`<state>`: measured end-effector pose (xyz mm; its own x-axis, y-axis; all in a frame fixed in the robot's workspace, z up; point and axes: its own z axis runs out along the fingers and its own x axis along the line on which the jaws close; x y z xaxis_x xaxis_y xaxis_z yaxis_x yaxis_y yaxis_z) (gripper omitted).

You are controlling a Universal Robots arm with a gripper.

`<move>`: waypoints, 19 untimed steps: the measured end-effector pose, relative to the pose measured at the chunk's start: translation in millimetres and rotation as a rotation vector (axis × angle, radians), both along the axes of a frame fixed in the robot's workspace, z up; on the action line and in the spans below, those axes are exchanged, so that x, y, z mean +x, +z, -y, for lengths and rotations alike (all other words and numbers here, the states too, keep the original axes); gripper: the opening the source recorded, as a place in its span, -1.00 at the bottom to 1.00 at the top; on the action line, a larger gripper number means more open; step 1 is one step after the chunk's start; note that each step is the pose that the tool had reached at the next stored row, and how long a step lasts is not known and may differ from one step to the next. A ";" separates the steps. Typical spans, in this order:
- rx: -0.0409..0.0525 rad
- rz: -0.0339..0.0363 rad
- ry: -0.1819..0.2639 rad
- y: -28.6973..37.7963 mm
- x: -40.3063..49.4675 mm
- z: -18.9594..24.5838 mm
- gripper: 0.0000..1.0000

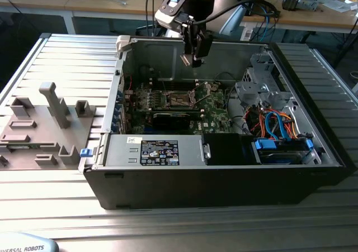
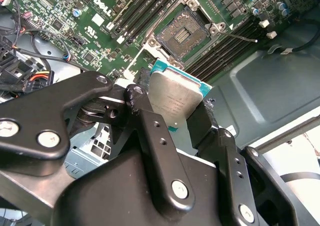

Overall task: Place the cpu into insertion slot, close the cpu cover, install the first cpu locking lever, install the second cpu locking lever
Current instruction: 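Place the cpu into insertion slot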

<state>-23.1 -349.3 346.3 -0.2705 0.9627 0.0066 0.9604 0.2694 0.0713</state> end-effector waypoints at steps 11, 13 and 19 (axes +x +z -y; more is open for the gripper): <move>0.0000 0.0000 -0.013 -0.7 0.0 0.0 0.08; 0.0000 0.0000 -0.021 -1.0 0.0 0.0 0.08; 0.0001 0.0000 -0.027 -1.1 0.0 0.0 0.08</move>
